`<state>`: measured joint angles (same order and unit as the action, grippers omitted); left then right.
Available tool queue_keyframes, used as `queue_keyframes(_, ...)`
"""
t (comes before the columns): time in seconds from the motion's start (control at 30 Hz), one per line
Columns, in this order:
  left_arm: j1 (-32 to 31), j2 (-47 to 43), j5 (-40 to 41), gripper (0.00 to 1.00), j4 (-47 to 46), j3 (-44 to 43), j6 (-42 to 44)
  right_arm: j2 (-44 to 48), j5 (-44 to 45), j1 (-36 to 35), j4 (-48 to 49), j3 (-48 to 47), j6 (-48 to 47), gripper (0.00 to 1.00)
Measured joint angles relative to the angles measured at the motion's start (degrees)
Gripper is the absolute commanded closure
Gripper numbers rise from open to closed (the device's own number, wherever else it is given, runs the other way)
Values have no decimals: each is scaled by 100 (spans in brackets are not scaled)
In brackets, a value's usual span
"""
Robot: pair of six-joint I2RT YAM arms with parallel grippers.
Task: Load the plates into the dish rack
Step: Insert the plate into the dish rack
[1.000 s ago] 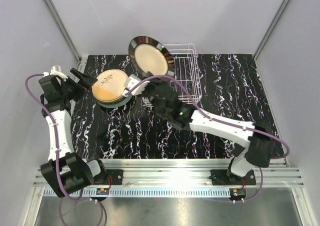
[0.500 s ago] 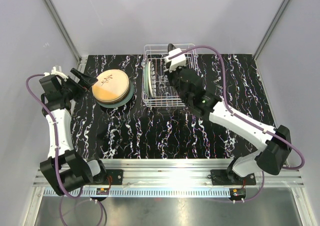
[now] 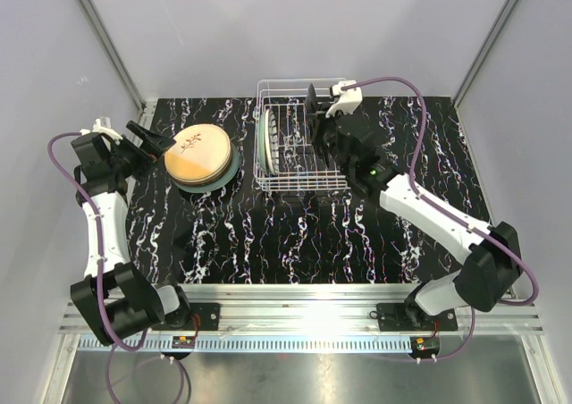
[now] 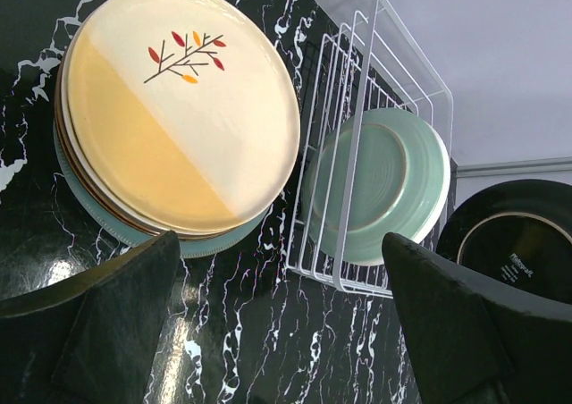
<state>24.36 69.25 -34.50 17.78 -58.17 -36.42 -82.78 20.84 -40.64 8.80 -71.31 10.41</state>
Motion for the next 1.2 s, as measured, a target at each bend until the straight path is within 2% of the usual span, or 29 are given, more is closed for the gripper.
queue_keyframes(0.47, 0, 24, -26, 1, -107, 0, -74, -828, -216, 105, 697, -11, 1191, 100)
queue_keyframes(0.93, 0, 26, -87, 1, -118, 2, -114, -1314, -249, 122, 1003, -275, 1480, 100)
queue_keyframes(1.2, 0, 26, -90, 1, -118, 2, -114, -1456, -553, 127, 1294, -435, 1974, 100)
